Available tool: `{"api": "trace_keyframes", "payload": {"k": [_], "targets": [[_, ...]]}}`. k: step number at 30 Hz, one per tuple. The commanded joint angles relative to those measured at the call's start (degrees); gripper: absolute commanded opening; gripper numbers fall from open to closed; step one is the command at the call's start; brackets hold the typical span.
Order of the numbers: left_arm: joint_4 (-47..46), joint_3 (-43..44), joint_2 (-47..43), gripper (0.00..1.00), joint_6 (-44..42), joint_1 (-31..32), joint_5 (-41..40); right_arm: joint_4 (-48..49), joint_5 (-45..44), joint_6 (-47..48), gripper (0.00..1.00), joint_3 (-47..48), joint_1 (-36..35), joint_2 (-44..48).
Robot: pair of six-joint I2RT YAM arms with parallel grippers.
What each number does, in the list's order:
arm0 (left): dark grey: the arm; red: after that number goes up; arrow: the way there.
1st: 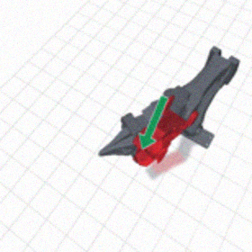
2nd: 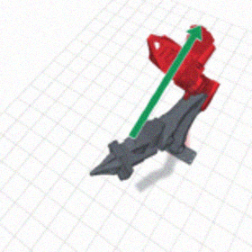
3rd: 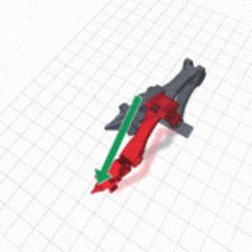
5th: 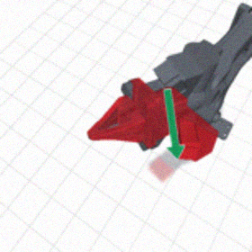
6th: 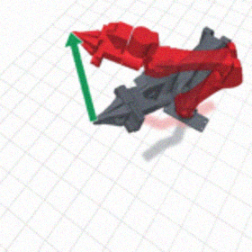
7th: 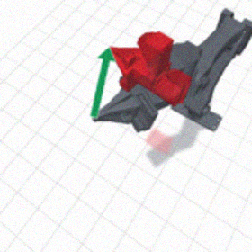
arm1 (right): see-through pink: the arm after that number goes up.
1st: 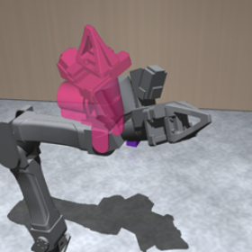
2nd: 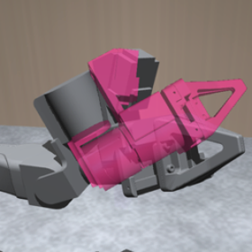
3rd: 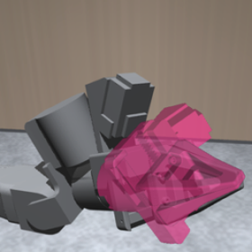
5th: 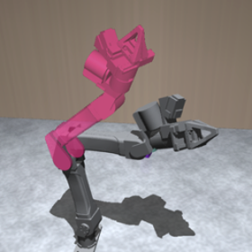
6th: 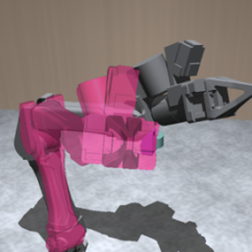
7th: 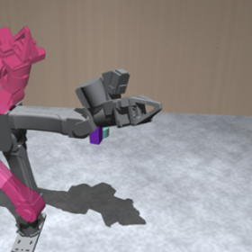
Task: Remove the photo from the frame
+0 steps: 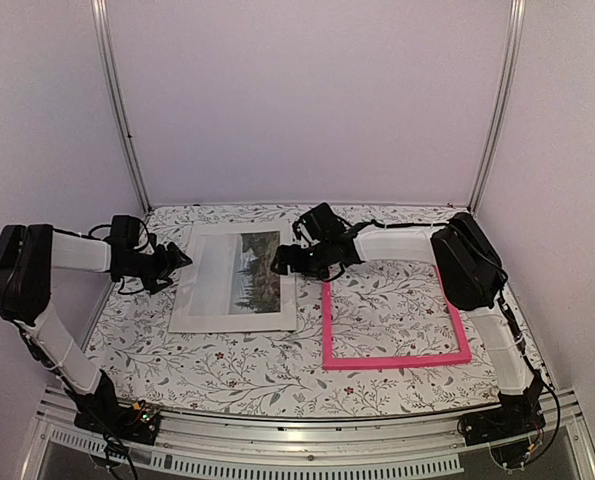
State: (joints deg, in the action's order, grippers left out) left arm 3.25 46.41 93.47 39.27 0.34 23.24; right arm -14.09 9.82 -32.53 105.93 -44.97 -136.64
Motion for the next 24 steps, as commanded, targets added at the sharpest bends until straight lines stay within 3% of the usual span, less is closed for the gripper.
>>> {"api": "trace_keyframes", "payload": {"k": [1, 11, 24], "targets": [[-4.5, 2.2, 2.8, 0.88, 2.0, -0.3, -0.4, 2.2, 1.3, 0.8, 0.97, 2.6, 1.8, -2.4], [-4.4, 6.5, 7.9, 0.88, 1.7, -0.3, -2.6, 3.5, 5.3, 0.5, 0.97, 5.3, 2.1, -6.3], [-4.4, 4.1, 7.9, 0.88, 1.9, 2.1, -3.4, 3.8, 8.3, 0.7, 0.97, 6.0, 1.9, -7.1]]}}
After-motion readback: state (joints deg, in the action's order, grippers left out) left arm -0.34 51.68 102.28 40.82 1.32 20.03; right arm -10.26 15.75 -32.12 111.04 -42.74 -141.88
